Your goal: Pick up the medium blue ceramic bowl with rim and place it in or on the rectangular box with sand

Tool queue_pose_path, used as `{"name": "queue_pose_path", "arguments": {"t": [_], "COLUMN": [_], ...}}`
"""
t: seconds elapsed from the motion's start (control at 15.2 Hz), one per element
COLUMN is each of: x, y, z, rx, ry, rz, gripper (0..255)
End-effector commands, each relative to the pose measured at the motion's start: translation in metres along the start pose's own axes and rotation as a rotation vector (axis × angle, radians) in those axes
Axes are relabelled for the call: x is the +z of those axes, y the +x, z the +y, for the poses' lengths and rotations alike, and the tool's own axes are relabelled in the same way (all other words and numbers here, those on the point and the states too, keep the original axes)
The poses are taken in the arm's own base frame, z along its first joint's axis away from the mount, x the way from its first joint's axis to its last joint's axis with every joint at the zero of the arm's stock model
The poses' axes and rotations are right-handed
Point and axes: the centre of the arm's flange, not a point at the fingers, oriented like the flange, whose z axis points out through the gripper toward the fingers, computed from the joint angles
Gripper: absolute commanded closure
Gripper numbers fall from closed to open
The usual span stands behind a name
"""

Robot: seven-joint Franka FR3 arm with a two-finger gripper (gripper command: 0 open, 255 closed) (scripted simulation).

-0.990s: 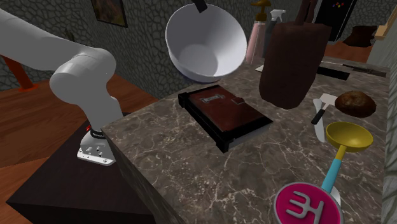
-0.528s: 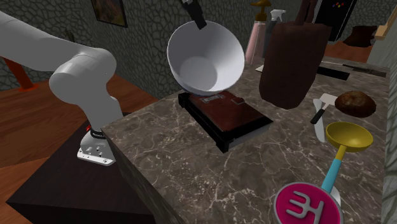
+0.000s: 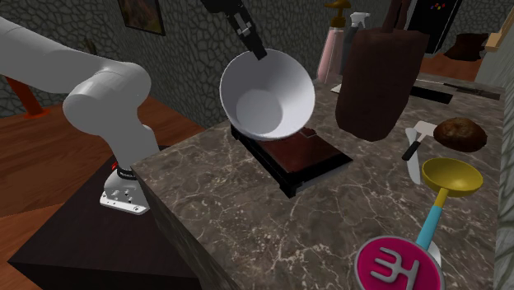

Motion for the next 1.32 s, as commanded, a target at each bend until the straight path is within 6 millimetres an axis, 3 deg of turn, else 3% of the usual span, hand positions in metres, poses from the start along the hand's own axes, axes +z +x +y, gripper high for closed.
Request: {"name": "queue_pose_path", "arguments": {"t": [0.0, 0.13, 0.59, 0.66, 0.99, 1.25], "x": [0.009, 0.017, 0.017, 0.017, 0.017, -0.033], "y": [-0.006, -0.012, -0.012, -0.012, -0.012, -0.012], "z": [0.003, 0.006, 0.006, 0.006, 0.006, 0.006], "rx": [0.0, 0.0, 0.0, 0.0, 0.0, 0.0], "ry": [0.0, 0.0, 0.0, 0.0, 0.0, 0.0], "rz": [-0.001, -0.001, -0.001, -0.001, -0.001, -0.001], "gripper": [255, 255, 255, 0, 0, 0]}}
